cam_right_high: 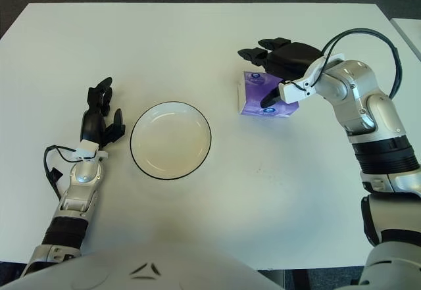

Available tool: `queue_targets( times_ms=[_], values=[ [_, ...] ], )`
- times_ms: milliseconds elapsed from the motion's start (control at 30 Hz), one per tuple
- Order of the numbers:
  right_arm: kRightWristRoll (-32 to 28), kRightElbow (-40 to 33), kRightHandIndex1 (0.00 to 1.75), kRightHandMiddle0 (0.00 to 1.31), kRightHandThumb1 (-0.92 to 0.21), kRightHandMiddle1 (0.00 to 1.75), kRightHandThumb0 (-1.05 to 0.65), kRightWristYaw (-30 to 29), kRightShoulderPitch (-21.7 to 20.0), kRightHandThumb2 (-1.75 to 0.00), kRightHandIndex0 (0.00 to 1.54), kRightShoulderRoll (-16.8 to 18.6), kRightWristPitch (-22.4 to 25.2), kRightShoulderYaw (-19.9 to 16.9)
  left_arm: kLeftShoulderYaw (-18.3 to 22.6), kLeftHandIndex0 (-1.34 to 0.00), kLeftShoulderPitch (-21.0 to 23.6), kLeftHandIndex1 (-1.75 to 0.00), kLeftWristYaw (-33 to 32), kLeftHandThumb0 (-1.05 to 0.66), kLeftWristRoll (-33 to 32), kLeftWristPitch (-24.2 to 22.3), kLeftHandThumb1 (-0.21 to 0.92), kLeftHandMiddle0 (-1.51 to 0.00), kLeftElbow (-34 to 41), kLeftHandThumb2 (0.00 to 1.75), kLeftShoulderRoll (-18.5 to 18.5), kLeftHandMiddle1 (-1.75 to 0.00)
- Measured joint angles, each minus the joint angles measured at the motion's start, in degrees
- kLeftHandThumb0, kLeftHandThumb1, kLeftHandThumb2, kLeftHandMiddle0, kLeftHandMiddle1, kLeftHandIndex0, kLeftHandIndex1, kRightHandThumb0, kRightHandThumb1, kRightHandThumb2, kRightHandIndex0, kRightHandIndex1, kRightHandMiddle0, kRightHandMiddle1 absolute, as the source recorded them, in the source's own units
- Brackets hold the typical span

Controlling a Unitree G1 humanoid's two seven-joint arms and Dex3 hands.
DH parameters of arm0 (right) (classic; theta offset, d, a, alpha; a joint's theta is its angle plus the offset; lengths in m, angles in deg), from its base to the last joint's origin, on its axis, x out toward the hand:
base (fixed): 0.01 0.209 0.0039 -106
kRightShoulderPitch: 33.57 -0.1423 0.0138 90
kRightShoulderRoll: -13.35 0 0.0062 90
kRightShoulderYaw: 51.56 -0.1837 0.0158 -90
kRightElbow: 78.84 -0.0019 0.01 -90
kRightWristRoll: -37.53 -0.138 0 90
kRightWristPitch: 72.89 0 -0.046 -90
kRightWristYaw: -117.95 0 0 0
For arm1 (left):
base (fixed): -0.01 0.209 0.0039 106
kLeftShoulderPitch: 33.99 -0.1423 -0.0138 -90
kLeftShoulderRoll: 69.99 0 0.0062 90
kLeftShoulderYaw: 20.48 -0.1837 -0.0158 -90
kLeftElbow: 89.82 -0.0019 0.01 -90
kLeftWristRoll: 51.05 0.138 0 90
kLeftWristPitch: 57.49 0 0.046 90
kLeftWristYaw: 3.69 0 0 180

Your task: Put the tissue paper into the plate.

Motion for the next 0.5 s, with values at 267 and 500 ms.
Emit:
queue_targets(
  times_ms=[267, 500],
  values=[
    [1.63, 1.38, 0.00, 0.00, -0.90, 0.00, -1.05, -0.09, -1.05, -0.06, 0.00, 0.00, -0.95, 1.10, 0.01, 0.00, 0.02, -0.72, 0.16, -0.68, 0.01, 0.10, 0.92, -0.29, -0.03, 0.78, -0.51, -0.04],
    [6.19, 6.54, 0.00, 0.00, -0.91, 0.00, -1.05, -4.38, -2.89, -0.05, 0.00, 0.26, -2.13, 3.77, 0.00, 0.00, 0.33, -0.72, 0.48, -0.69, 0.00, 0.81, 0.92, -0.29, -0.42, 0.78, -1.03, -0.04]
  ],
)
